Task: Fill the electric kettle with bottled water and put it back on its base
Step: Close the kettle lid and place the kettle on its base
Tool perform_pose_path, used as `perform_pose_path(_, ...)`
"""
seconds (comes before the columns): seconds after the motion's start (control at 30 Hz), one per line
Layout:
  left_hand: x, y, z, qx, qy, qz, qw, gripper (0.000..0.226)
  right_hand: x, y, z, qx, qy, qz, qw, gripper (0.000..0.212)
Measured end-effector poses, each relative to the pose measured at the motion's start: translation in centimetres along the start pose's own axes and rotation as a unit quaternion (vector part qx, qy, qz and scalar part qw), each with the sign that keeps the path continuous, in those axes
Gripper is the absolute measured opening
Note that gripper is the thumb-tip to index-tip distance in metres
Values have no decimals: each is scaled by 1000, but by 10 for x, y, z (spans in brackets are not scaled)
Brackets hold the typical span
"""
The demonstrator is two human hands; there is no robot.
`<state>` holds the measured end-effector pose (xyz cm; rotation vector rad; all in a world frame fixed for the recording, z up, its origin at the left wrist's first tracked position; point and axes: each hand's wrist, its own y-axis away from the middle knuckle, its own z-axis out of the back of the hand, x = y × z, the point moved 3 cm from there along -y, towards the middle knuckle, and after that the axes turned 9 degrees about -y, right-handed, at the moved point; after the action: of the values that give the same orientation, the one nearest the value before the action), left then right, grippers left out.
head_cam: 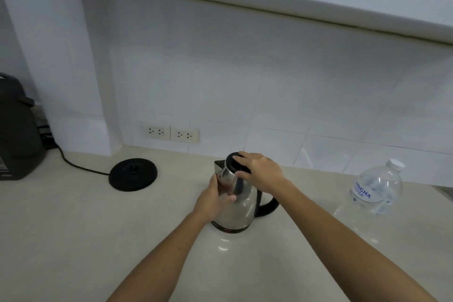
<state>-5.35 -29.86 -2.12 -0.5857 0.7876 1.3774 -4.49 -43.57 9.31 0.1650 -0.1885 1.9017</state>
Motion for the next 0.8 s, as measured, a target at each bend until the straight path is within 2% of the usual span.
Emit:
perform_pose_path(0.07, 1, 1, -1, -2, 3, 4, 1000, 86, -1, -3, 3, -28, -46, -19, 998, 50)
perform_pose_path(0.17, 1, 1, -1, 3, 7, 13, 1000, 91, -6, -13, 3, -48, -133, -129, 981, 56)
perform_pose_path(0.3, 1, 1, -2, 5, -6, 21, 1000, 97, -6, -26, -8, -40, -147, -201, 968, 56)
perform_pose_path(0.43, 1, -1, -2, -1, -28, 20, 999, 95, -11, -32, -9, -68, -167, -202, 963, 40)
perform_pose_path(0.63, 1, -3, -4, -15, -30, 20, 999, 82, -12, -33, -15, -109, -180, -189, 959, 45)
perform_pose_path(0.8, 2, -3, -5, -15, -24, 28, 999, 85, -13, -35, -19, -126, -187, -191, 956, 46)
